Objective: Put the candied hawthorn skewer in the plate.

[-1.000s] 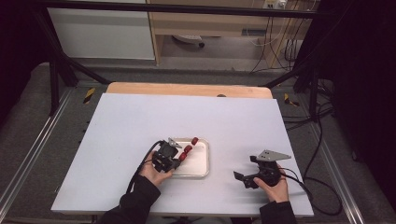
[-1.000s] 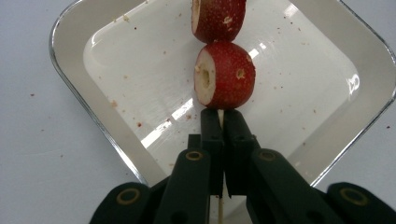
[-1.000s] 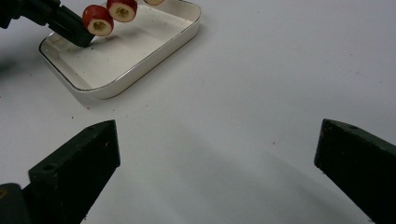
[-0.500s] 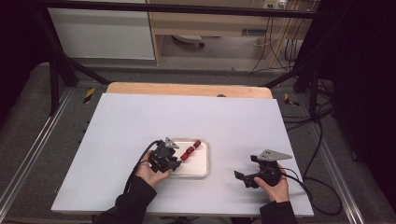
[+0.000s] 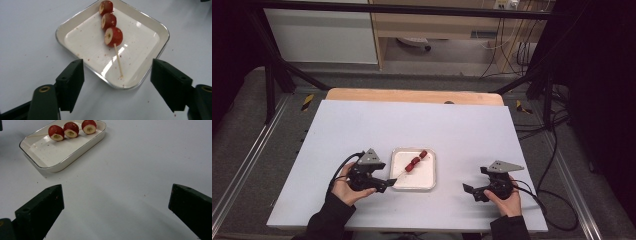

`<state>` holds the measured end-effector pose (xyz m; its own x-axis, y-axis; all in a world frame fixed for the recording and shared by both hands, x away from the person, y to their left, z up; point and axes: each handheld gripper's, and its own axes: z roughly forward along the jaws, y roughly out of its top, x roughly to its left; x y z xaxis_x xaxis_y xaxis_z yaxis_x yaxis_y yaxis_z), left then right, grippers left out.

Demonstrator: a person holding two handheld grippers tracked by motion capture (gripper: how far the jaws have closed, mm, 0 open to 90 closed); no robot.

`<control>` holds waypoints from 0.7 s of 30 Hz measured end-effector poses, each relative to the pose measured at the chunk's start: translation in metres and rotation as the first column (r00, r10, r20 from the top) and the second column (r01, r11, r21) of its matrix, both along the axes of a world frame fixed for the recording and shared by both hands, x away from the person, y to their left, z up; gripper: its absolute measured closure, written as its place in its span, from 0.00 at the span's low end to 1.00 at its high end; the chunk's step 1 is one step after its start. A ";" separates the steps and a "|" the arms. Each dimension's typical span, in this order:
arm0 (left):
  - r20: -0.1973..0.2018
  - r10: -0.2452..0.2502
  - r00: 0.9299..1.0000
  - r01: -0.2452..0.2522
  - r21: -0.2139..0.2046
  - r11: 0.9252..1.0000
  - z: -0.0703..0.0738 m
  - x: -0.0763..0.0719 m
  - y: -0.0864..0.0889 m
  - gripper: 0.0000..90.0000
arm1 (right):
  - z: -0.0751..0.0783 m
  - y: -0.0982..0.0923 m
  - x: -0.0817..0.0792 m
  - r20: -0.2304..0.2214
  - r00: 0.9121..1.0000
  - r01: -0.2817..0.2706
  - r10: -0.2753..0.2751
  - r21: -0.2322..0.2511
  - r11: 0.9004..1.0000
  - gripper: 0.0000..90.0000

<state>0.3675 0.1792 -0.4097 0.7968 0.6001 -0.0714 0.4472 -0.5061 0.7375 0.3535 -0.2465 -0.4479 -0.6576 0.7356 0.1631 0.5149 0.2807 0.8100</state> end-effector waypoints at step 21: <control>0.000 0.169 0.986 -0.169 -0.045 0.985 -0.037 -0.014 0.092 0.11 | -0.006 0.000 -0.001 -0.035 0.999 -0.003 0.002 -0.027 1.000 0.01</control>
